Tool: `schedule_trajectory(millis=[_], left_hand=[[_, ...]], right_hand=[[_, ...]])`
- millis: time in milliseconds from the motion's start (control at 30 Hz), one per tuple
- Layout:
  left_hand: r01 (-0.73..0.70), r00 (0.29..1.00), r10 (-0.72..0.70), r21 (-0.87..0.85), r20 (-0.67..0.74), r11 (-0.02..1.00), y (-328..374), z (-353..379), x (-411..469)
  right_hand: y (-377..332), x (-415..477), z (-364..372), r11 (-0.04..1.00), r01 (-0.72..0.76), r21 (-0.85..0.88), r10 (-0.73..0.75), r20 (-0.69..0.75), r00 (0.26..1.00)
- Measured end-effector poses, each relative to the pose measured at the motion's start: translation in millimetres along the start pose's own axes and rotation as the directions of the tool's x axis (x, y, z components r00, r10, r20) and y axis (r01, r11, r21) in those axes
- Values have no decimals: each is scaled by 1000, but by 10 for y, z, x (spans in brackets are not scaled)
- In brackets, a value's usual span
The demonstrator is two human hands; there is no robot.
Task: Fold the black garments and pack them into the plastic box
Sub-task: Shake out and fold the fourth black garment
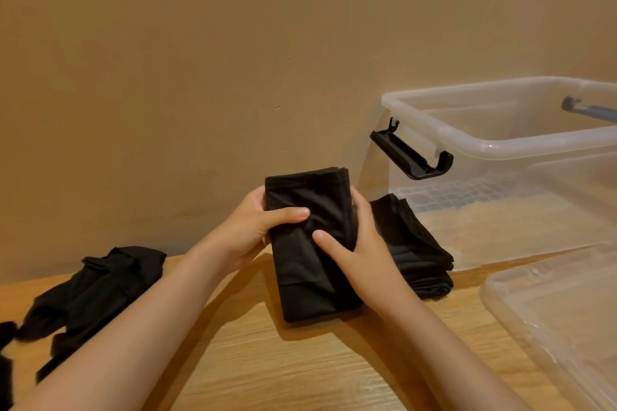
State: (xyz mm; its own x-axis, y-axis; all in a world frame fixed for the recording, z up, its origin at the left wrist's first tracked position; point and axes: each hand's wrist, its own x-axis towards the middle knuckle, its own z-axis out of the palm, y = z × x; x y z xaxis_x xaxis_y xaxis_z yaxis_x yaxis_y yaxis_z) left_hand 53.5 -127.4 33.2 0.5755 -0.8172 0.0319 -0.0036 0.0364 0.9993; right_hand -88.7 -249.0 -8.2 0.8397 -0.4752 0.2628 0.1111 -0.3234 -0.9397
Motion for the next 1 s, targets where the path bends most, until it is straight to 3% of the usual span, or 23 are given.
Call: schedule_trajectory(millis=[100, 267, 467, 600, 733, 867, 1000], left_hand=[[-17, 1000, 17, -8, 5, 1000, 97, -7, -94], [-25, 998, 24, -7, -55, 1000, 313, 92, -211], [-14, 991, -12, -201, -130, 980, 401, 429, -28], [102, 981, -154, -355, -122, 929, 327, 697, 340], [302, 939, -341, -379, -38, 875, 42, 885, 657], [431, 886, -464, -381, 5, 818, -154, 891, 805], [433, 890, -449, -455, 78, 778, -232, 799, 904]], right_hand=[[-47, 2, -81, 977, -116, 178, 85, 172, 981], [-102, -110, -147, 968, -187, 167, 144, 243, 959], [-201, -201, -388, 937, -128, 325, 146, -32, 989], [-198, -182, -601, 921, -84, 379, 191, -254, 948], [-51, -145, -682, 975, -161, 150, 210, -415, 886], [110, -155, -673, 950, -271, -153, 180, -439, 880], [153, -169, -661, 931, -291, -220, 169, -448, 878]])
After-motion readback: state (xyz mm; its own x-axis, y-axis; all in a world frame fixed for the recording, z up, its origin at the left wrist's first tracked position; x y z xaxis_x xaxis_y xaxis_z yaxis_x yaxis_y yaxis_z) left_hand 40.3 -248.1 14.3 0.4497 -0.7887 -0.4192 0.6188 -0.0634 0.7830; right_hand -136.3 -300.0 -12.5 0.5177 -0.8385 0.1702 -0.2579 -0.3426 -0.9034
